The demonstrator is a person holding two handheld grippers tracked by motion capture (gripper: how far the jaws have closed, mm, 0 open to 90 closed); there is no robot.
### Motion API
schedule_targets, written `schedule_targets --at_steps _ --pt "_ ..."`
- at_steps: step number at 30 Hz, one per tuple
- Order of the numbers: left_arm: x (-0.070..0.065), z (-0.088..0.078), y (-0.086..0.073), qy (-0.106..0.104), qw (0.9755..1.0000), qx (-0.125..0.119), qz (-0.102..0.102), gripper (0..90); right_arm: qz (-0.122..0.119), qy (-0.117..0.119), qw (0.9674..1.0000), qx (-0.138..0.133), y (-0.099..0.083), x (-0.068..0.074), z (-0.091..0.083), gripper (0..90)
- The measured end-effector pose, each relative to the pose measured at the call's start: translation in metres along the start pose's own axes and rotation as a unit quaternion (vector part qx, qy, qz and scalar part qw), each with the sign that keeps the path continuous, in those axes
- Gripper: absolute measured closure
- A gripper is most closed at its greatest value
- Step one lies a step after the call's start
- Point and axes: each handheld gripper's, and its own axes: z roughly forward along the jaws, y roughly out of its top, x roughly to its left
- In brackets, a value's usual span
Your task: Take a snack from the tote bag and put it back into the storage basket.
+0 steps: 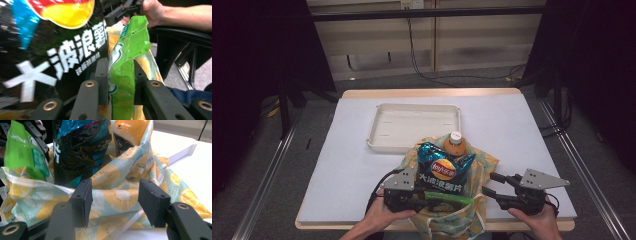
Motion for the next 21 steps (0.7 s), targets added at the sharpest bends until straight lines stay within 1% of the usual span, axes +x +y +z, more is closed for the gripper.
schedule_targets --at_steps 1,3,4,6,7,8,9,10,11,12,14,16,17,18,20,21 --pt "0.001 -0.001 0.000 -0.001 1.0000 -0.002 -0.002 73.7 -0.001 0.001 1.0000 0.000 0.000 0.000 0.000 45.1" --pt "0.002 -0.003 0.001 0.001 0.9999 -0.014 -0.006 73.6 -0.001 0.001 1.0000 0.002 0.000 0.000 0.001 45.0" --pt "0.002 -0.004 0.002 0.001 0.9999 -0.016 -0.005 73.6 -0.001 0.002 1.0000 0.002 0.000 0.000 0.002 44.9" --pt "0.003 -0.008 0.004 0.001 0.9996 -0.027 -0.011 73.6 -0.002 0.002 1.0000 0.003 0.001 0.000 0.002 44.6" --pt "0.003 -0.009 0.006 0.005 0.9995 -0.029 -0.012 73.6 -0.003 0.003 1.0000 0.003 0.001 0.000 0.002 44.6" --pt "0.002 -0.011 0.007 0.008 0.9994 -0.032 -0.011 73.6 -0.002 0.003 1.0000 0.003 0.001 0.000 0.002 44.5" --pt "0.002 -0.012 0.008 0.007 0.9992 -0.037 -0.010 73.6 -0.002 0.002 1.0000 0.002 0.001 0.000 0.002 44.5" --pt "0.003 -0.014 0.009 0.011 0.9992 -0.037 -0.010 73.5 -0.003 0.002 1.0000 0.000 0.001 0.000 0.002 44.5" --pt "0.003 -0.015 0.010 0.010 0.9988 -0.046 -0.011 73.5 -0.002 0.001 1.0000 0.000 0.001 0.000 0.001 44.5" --pt "0.003 -0.017 0.011 0.014 0.9989 -0.044 -0.009 73.4 -0.003 0.001 1.0000 0.000 0.001 0.001 0.001 44.3" --pt "0.003 -0.021 0.014 0.018 0.9986 -0.050 -0.008 73.4 -0.001 0.001 1.0000 0.000 0.001 0.001 0.000 44.1" --pt "0.004 -0.023 0.017 0.018 0.9982 -0.057 -0.011 73.4 -0.001 0.001 1.0000 0.000 0.001 0.001 0.000 43.7" --pt "0.004 -0.024 0.018 0.020 0.9980 -0.059 -0.008 73.4 -0.001 0.000 1.0000 0.000 0.001 0.001 0.000 43.6" --pt "0.004 -0.024 0.020 0.018 0.9978 -0.063 -0.010 73.4 0.000 0.001 1.0000 -0.002 0.001 0.001 0.000 43.2" --pt "0.003 -0.027 0.024 0.026 0.9976 -0.063 -0.006 73.3 -0.001 0.000 1.0000 -0.004 0.001 0.000 0.000 42.0" --pt "0.003 -0.028 0.026 0.025 0.9976 -0.065 -0.006 73.4 0.000 0.000 1.0000 -0.005 0.001 0.000 -0.001 41.6"
